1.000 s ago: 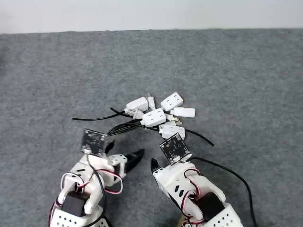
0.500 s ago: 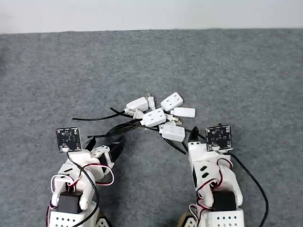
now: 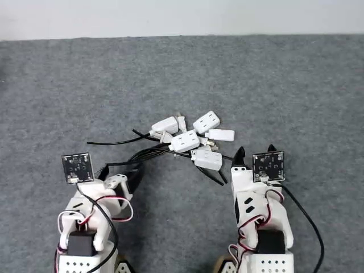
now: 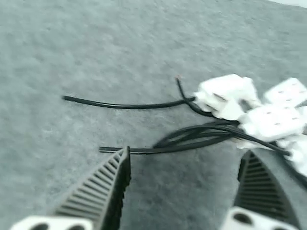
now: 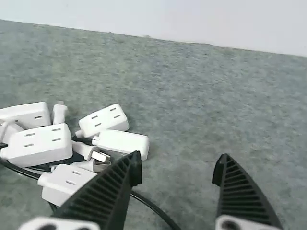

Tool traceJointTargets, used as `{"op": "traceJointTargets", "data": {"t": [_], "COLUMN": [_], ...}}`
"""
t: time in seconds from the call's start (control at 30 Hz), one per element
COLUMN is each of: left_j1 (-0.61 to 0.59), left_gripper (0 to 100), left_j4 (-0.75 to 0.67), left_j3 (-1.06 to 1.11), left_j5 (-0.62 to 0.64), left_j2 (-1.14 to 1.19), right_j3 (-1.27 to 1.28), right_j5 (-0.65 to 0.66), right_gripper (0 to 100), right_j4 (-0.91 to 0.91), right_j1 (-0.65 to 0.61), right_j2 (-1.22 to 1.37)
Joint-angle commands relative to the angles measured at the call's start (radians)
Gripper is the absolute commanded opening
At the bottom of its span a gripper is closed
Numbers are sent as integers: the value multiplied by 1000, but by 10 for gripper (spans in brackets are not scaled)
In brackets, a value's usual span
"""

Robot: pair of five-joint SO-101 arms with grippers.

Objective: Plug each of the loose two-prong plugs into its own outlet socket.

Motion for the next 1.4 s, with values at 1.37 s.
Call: {"op": "traceJointTargets", "data": {"t": [1.37], "left_j1": [-189], "left_gripper": [338], "left_j4": [64], "left_j3": [-16], "left_j5": [-477], "left_j2": [-8], "right_j3": [17], "right_j5": [545], "right_gripper": [240], "right_j4": [283], "right_j1": [-228], "right_j2": [-10]}}
